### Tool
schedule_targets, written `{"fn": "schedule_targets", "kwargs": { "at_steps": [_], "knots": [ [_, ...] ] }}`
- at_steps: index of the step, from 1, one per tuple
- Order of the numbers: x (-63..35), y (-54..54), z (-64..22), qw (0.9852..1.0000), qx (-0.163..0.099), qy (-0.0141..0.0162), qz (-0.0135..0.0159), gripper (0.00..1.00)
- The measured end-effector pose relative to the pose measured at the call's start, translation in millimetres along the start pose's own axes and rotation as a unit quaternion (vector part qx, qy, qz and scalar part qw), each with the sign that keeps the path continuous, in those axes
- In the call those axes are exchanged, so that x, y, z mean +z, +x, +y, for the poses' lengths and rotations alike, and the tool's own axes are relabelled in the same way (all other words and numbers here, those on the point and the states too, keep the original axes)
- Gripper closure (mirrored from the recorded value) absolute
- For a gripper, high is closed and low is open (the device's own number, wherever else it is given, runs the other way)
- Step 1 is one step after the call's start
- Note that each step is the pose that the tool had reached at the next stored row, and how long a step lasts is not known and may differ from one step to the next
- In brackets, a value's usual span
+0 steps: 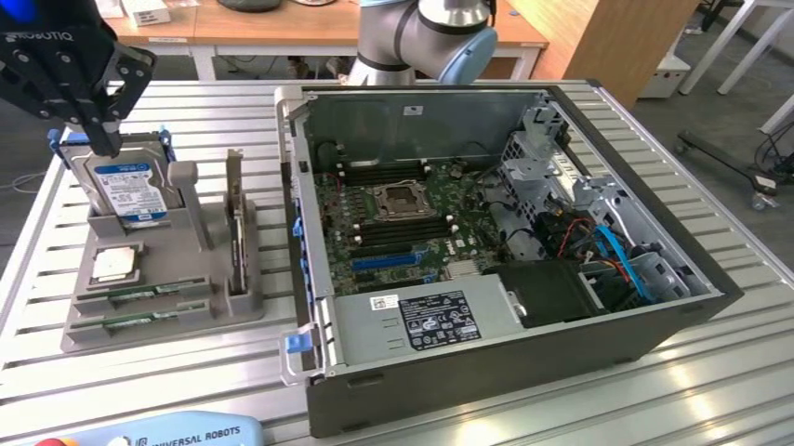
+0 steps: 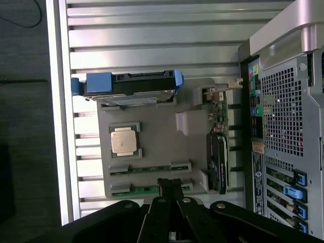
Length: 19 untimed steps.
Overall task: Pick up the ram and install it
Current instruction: 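Reach for the ram, then pick up the ram and move it above insertion slot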
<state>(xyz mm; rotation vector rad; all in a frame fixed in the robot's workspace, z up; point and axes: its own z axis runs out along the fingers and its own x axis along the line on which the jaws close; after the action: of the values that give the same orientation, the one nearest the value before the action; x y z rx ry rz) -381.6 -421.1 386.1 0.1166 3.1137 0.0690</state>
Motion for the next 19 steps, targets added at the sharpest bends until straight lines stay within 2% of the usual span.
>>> {"fn": "schedule_targets", "kwargs": {
  "at_steps": [19],
  "knots": [
    [0.0, 0.0, -0.4, 1.0000, -0.006, -0.0001, 0.0003, 0.90]
  ]
}}
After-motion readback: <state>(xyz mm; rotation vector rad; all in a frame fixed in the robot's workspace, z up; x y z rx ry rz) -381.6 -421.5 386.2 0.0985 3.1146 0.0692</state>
